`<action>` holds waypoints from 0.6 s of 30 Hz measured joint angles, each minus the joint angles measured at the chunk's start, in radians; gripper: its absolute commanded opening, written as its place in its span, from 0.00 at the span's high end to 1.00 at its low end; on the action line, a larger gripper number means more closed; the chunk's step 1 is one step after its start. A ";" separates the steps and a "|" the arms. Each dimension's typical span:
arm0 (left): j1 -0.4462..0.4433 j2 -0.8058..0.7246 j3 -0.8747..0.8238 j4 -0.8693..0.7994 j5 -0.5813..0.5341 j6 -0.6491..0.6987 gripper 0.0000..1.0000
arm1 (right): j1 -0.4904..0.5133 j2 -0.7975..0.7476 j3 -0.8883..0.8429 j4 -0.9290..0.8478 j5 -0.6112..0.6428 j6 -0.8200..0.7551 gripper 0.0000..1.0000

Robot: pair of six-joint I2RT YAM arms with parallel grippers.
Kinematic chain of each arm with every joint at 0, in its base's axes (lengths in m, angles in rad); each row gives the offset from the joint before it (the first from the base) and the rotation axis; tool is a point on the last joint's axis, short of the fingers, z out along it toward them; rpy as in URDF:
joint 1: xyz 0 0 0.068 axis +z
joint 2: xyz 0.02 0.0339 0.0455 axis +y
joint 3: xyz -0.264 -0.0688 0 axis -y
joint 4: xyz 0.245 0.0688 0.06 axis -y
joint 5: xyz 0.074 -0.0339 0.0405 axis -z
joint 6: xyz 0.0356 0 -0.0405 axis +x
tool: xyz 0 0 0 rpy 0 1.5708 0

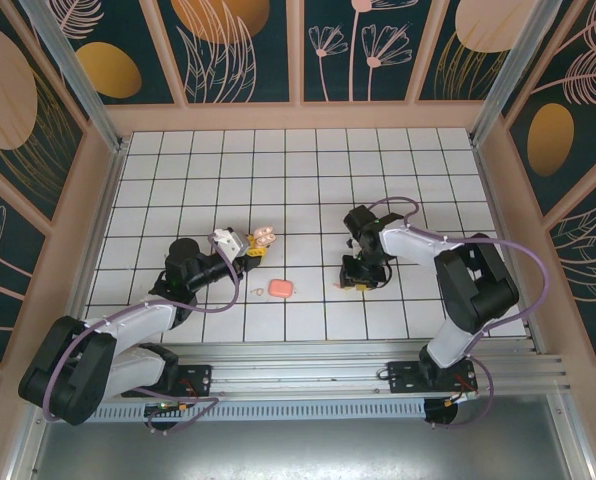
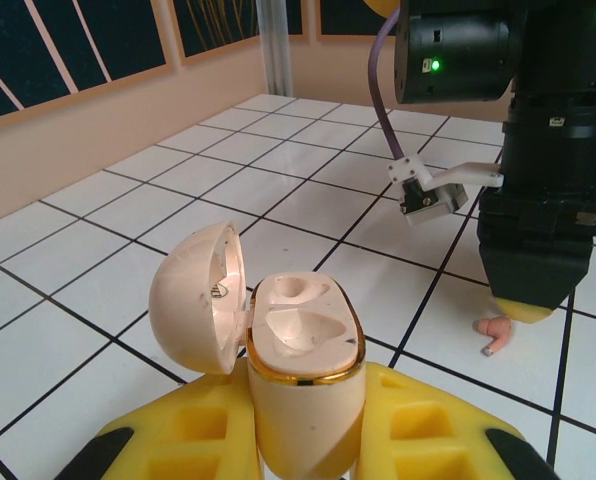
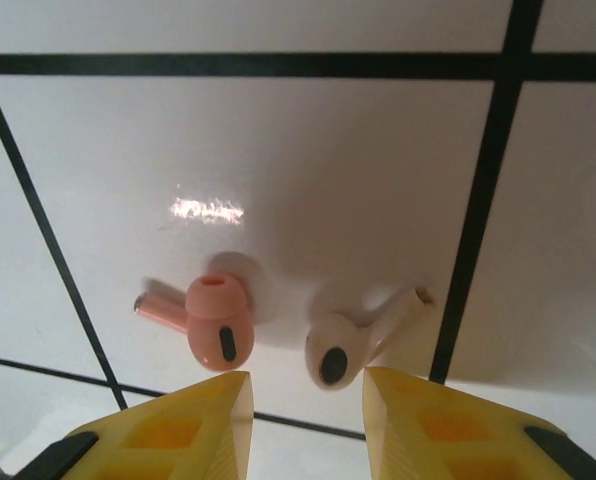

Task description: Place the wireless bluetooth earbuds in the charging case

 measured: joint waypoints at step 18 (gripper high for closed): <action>0.000 -0.021 0.010 -0.031 -0.008 0.000 0.93 | 0.000 0.081 0.201 0.128 -0.003 -0.077 0.63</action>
